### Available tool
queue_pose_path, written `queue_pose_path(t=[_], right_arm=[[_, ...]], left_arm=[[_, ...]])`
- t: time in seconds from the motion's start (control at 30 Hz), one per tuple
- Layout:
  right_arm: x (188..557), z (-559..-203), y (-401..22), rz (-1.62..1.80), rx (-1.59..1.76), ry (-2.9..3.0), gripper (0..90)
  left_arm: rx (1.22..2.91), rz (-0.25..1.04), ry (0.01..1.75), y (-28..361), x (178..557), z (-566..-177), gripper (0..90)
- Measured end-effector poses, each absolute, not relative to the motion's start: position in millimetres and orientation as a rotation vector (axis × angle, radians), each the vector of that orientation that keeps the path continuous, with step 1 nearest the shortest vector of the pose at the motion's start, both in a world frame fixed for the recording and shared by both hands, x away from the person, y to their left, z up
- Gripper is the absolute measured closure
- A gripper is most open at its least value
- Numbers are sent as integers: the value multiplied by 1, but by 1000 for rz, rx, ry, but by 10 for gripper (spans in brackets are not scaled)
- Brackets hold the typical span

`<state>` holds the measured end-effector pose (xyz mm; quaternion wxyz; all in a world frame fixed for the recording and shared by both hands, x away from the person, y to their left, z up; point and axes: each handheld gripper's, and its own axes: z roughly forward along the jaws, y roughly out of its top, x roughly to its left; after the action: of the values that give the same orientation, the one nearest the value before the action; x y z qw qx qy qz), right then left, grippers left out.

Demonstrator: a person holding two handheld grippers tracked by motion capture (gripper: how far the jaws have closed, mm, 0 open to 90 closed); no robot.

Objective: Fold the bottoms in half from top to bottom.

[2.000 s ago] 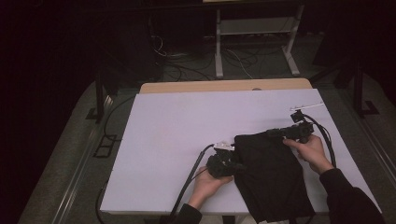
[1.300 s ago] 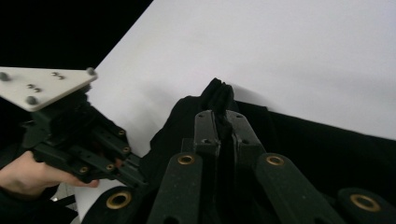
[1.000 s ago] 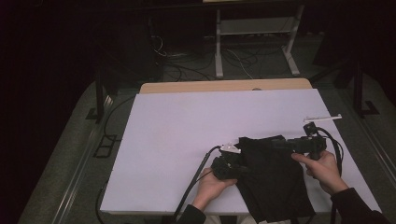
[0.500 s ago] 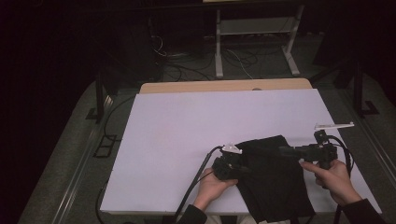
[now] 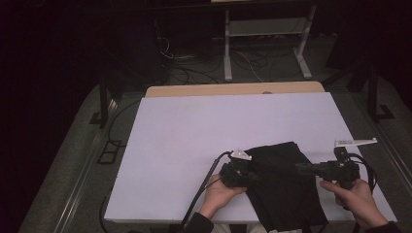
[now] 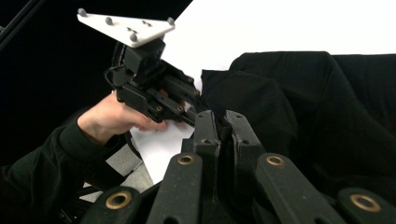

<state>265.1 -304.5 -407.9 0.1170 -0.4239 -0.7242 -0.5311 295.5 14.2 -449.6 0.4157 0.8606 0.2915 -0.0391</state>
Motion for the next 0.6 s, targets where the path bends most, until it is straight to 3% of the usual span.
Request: queue_pose_path(t=[0.13, 0.37, 0.6], right_arm=[[258, -408, -306, -1551, -1240, -2123, 824], [249, -410, -308, -1543, -1204, -2141, 823], [240, -412, -311, -1498, -1162, -2171, 818]], left_arm=[[2177, 37, 728, 24, 289, -437, 581], [2062, 48, 728, 48, 292, -419, 394], [1900, 42, 783, 55, 312, -416, 296]])
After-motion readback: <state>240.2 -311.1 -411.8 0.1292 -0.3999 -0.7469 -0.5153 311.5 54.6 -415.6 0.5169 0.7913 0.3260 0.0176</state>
